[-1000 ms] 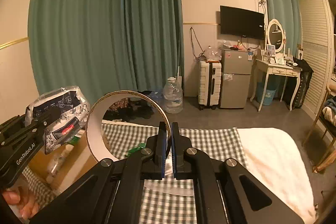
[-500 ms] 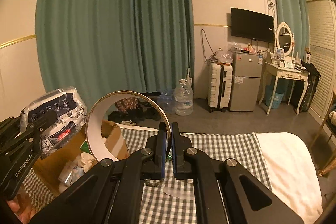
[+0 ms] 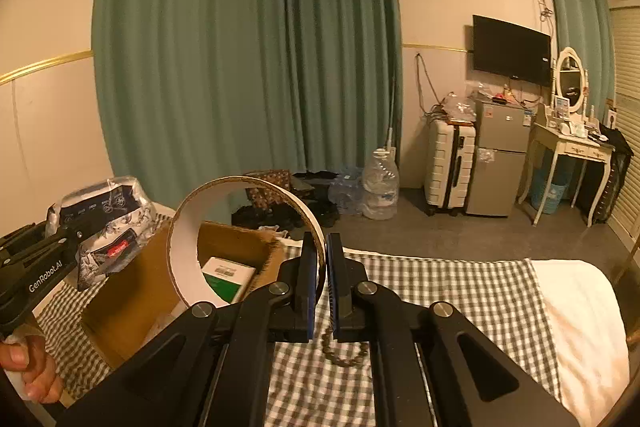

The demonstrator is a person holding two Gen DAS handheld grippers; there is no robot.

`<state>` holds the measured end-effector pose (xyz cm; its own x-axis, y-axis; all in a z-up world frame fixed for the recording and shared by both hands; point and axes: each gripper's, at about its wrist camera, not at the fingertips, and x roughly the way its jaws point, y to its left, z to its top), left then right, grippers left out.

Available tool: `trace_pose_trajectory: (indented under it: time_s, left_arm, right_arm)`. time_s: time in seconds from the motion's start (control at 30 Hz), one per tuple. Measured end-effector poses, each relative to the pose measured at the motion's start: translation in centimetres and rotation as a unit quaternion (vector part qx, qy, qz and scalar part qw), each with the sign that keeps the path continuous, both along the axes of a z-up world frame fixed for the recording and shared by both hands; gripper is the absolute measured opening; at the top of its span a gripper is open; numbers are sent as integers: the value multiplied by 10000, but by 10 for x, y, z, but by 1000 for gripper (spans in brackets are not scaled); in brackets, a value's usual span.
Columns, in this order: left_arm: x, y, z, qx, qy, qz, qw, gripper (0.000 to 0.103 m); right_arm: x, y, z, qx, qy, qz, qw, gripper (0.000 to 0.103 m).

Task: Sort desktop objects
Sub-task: 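Carry the plastic bag and ring band over into the cardboard box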

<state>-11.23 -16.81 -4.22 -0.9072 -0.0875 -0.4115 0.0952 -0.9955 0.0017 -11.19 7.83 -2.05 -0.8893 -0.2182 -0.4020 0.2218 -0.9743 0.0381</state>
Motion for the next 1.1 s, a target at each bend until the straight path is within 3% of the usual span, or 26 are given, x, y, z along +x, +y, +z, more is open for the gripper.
trace_pose_trajectory:
  time_s: [0.23, 0.73, 1.1]
  left_arm:
    - [-7, -18, -10, -130, -97, 25, 9999, 20]
    - [-31, -72, -45, 355, -823, 368, 9953, 20]
    - [-55, -64, -74, 363, -1390, 213, 9894, 20]
  right_arm:
    - [-12, -34, -8, 156, -61, 234, 9996, 6]
    - [-37, -99, -38, 384, -381, 738, 9958, 6]
    - [-67, -132, -66, 674, -752, 960, 9902, 6]
